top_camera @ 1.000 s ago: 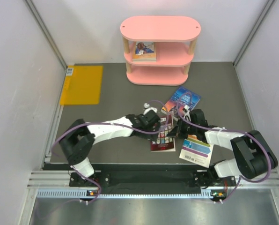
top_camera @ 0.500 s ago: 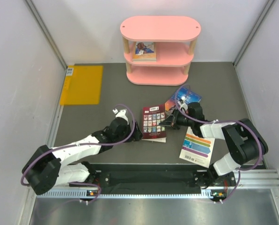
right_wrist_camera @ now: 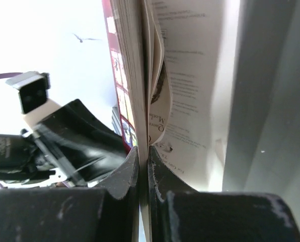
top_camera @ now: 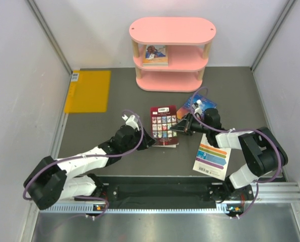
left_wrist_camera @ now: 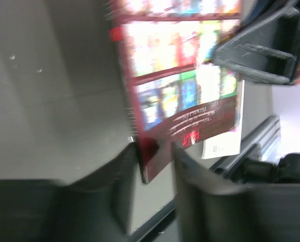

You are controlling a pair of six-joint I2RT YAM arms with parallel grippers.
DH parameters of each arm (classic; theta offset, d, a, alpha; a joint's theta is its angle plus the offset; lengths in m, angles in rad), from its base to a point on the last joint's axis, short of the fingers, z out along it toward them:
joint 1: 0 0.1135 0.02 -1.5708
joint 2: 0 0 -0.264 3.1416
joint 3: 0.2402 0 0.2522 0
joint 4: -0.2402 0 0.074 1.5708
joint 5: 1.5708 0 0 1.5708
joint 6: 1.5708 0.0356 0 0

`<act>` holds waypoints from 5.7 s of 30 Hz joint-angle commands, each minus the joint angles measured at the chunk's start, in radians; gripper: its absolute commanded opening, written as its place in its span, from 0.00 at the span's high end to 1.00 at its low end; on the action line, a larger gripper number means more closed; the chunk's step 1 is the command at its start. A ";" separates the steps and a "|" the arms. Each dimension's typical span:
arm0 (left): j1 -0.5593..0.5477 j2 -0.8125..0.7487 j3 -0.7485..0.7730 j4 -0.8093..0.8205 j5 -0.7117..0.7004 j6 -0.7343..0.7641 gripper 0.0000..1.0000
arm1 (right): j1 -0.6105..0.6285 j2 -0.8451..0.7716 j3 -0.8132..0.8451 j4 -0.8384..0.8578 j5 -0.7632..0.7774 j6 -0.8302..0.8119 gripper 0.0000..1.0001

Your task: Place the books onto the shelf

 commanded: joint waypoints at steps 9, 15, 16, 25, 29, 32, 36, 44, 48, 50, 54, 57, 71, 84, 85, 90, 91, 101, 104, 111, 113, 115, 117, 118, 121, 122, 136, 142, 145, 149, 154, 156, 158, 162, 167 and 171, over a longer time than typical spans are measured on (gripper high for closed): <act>0.001 0.087 0.081 0.114 0.131 -0.012 1.00 | -0.007 0.003 0.044 0.098 -0.024 0.022 1.00; 0.001 0.049 0.099 0.048 0.094 0.017 0.60 | -0.007 0.011 0.043 0.119 -0.029 0.041 1.00; 0.001 0.050 0.099 0.047 0.089 0.018 0.53 | -0.007 0.014 0.041 0.133 -0.031 0.044 1.00; 0.001 0.084 0.095 0.086 0.108 0.006 0.66 | -0.007 0.024 0.031 0.179 -0.038 0.078 1.00; 0.001 0.063 0.108 0.066 0.095 0.018 1.00 | -0.007 0.023 0.026 0.179 -0.037 0.079 1.00; 0.001 0.026 0.140 0.009 0.056 0.043 1.00 | -0.007 0.026 0.018 0.185 -0.035 0.078 1.00; 0.001 -0.023 0.237 -0.101 -0.015 0.100 1.00 | -0.009 0.049 -0.005 0.173 -0.023 0.058 0.78; 0.003 -0.055 0.556 -0.330 -0.050 0.308 1.00 | -0.009 0.096 -0.114 0.262 0.006 0.084 0.68; 0.003 -0.010 0.754 -0.437 -0.012 0.388 1.00 | -0.007 0.149 -0.172 0.376 0.011 0.111 0.68; 0.008 0.036 0.874 -0.486 0.017 0.425 1.00 | -0.003 0.196 -0.187 0.429 0.011 0.136 0.68; 0.081 0.122 1.033 -0.506 0.130 0.427 1.00 | 0.011 0.282 -0.210 0.583 0.005 0.183 0.68; 0.180 0.204 1.137 -0.477 0.265 0.382 1.00 | 0.016 0.320 -0.210 0.642 -0.006 0.217 0.68; 0.576 0.768 1.788 -0.254 0.825 -0.168 1.00 | 0.055 0.147 -0.167 0.285 0.119 0.001 0.67; 0.650 1.036 1.855 0.080 0.917 -0.600 1.00 | 0.158 -0.052 -0.083 -0.085 0.331 -0.169 0.67; 0.650 1.052 1.869 0.089 0.928 -0.616 1.00 | 0.170 -0.049 -0.077 -0.095 0.334 -0.174 0.67; 0.653 1.112 1.911 0.138 0.934 -0.696 1.00 | 0.190 -0.029 -0.045 -0.122 0.341 -0.186 0.67; 0.656 1.113 1.914 0.136 0.931 -0.699 1.00 | 0.195 -0.025 -0.040 -0.123 0.341 -0.186 0.67; 0.670 1.140 2.001 0.152 0.884 -0.787 0.89 | 0.206 -0.003 -0.022 -0.135 0.341 -0.186 0.67; 0.673 1.141 2.001 0.133 0.876 -0.791 0.67 | 0.209 -0.003 -0.020 -0.135 0.341 -0.186 0.67; 0.675 1.149 2.000 0.112 0.865 -0.785 0.02 | 0.213 -0.009 -0.023 -0.137 0.342 -0.186 0.67; 0.676 1.149 2.000 0.112 0.862 -0.791 0.02 | 0.212 -0.009 -0.023 -0.137 0.344 -0.186 0.67; 0.683 1.146 1.998 0.106 0.858 -0.791 0.02 | 0.215 -0.009 -0.023 -0.137 0.342 -0.185 0.67; 0.689 1.133 1.986 0.089 0.855 -0.779 0.01 | 0.213 -0.009 -0.025 -0.137 0.342 -0.186 0.67; 0.693 1.127 1.978 0.083 0.852 -0.769 0.02 | 0.213 -0.009 -0.025 -0.135 0.342 -0.186 0.67; 0.706 1.097 1.940 0.057 0.845 -0.733 0.02 | 0.213 -0.009 -0.025 -0.132 0.341 -0.186 0.67; 0.709 1.081 1.916 0.057 0.848 -0.733 0.02 | 0.213 -0.009 -0.026 -0.132 0.341 -0.185 0.67; 0.719 1.025 1.729 0.014 0.922 -0.657 0.02 | 0.213 -0.009 -0.029 -0.126 0.338 -0.180 0.67; 0.718 0.992 1.679 0.017 0.934 -0.618 0.01 | 0.213 -0.002 -0.026 -0.123 0.333 -0.177 0.67; 0.718 0.975 1.679 -0.003 0.937 -0.595 0.01 | 0.215 0.001 -0.025 -0.123 0.333 -0.177 0.67; 0.718 0.946 1.679 -0.104 0.930 -0.485 0.01 | 0.213 0.003 -0.025 -0.122 0.333 -0.176 0.67; 0.718 0.899 1.630 -0.115 0.927 -0.423 0.02 | 0.213 0.001 -0.025 -0.122 0.333 -0.174 0.67; 0.716 0.891 1.618 -0.094 0.945 -0.423 0.13 | 0.213 0.001 -0.025 -0.122 0.333 -0.174 0.67; 0.713 0.880 1.610 -0.095 0.959 -0.407 0.30 | 0.213 0.006 -0.025 -0.123 0.331 -0.173 0.67; 0.713 0.868 1.575 -0.098 0.965 -0.396 0.79 | 0.213 0.009 -0.022 -0.122 0.331 -0.172 0.67; 0.713 0.889 1.576 -0.080 0.951 -0.403 1.00 | 0.213 0.008 -0.025 -0.123 0.331 -0.171 0.67; 0.712 0.905 1.592 -0.031 0.941 -0.429 1.00 | 0.213 0.008 -0.023 -0.123 0.331 -0.171 0.67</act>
